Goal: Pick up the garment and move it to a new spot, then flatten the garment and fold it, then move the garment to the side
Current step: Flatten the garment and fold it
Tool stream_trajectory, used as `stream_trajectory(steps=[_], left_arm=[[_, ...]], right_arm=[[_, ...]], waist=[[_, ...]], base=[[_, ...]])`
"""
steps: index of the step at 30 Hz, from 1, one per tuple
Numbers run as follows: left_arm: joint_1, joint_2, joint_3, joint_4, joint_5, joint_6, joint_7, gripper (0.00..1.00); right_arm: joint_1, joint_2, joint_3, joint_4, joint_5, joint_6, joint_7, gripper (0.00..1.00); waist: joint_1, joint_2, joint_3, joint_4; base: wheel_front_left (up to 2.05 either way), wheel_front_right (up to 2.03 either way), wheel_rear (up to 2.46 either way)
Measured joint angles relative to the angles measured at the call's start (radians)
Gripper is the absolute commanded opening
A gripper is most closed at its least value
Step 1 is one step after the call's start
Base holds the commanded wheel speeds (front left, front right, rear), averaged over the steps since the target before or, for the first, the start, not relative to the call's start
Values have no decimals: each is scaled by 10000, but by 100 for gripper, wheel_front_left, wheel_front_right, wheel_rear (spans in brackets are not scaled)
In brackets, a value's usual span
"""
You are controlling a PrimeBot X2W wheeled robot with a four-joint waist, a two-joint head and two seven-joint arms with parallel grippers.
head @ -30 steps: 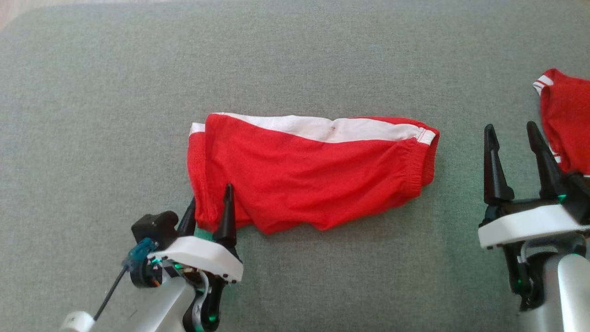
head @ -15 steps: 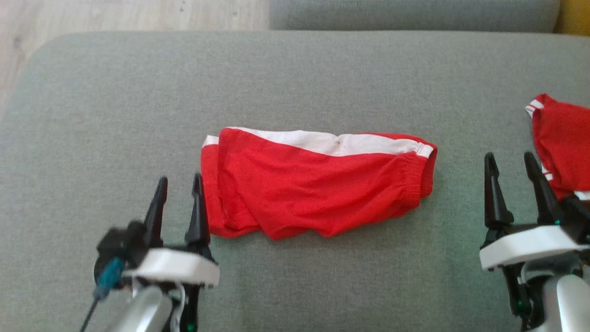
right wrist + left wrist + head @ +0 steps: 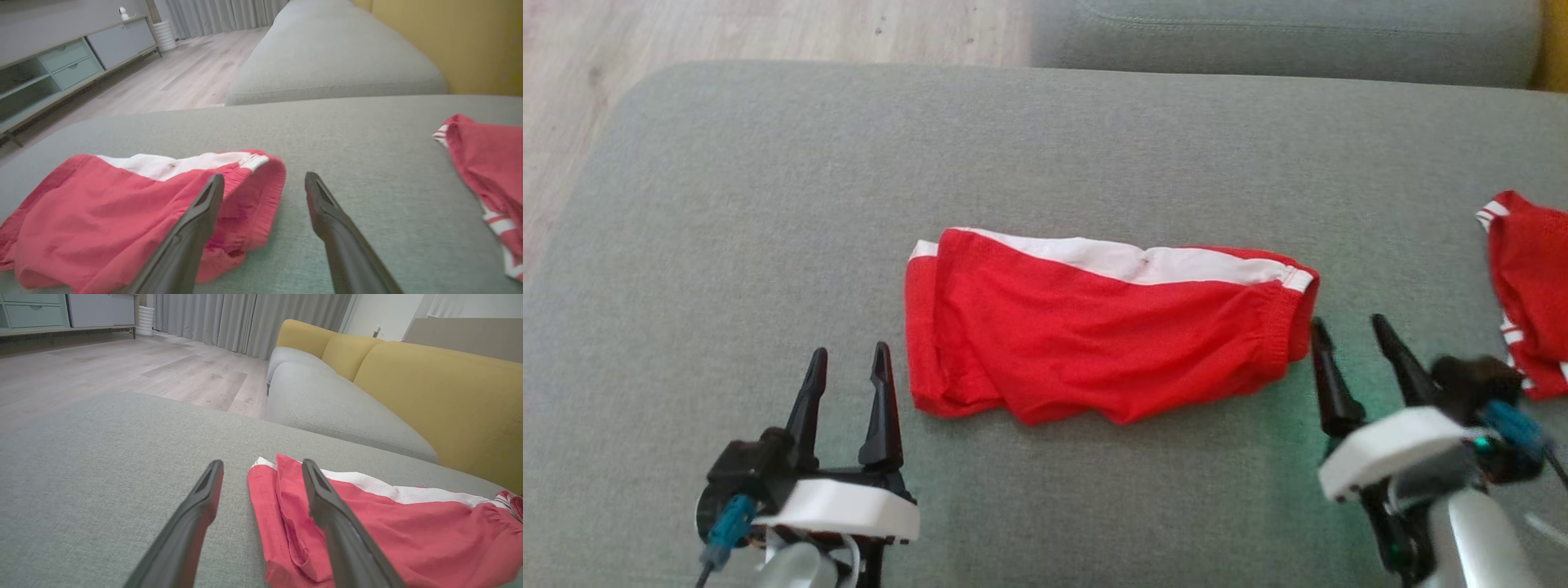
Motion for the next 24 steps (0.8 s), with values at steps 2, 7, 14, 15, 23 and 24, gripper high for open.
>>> stream_trajectory(steps=[2,7,14,15,23,24], left_arm=[[-11,-56,-8,6,61,-6,0,100],[-16,-259,-23,38,67,-65,0,100],[-12,-531,35,134,173,-194,0,100],[-10,-556,54,142,173,-215,0,100],[2,-700,263,322,360,-368,0,100],[3,-736,267,341,416,-368,0,100]], right_arm=[[-336,0,155,401,31,0,245,100],[-1507,-2,48,1480,-115,0,702,100],[-1881,-8,-725,2978,-621,0,1181,100],[-1883,-8,-790,3126,-633,0,1271,100],[-2280,-27,-414,4061,405,-2,2063,95],[-2403,-31,-290,4151,510,-2,2184,68]], waist=[[1,0,31,94],[1,0,98,435],[1,0,139,992],[1,0,145,1058],[0,0,166,1323],[0,0,166,1324]], base=[[0,0,0],[0,0,0],[0,0,0],[0,0,0],[0,0,0],[0,0,0]])
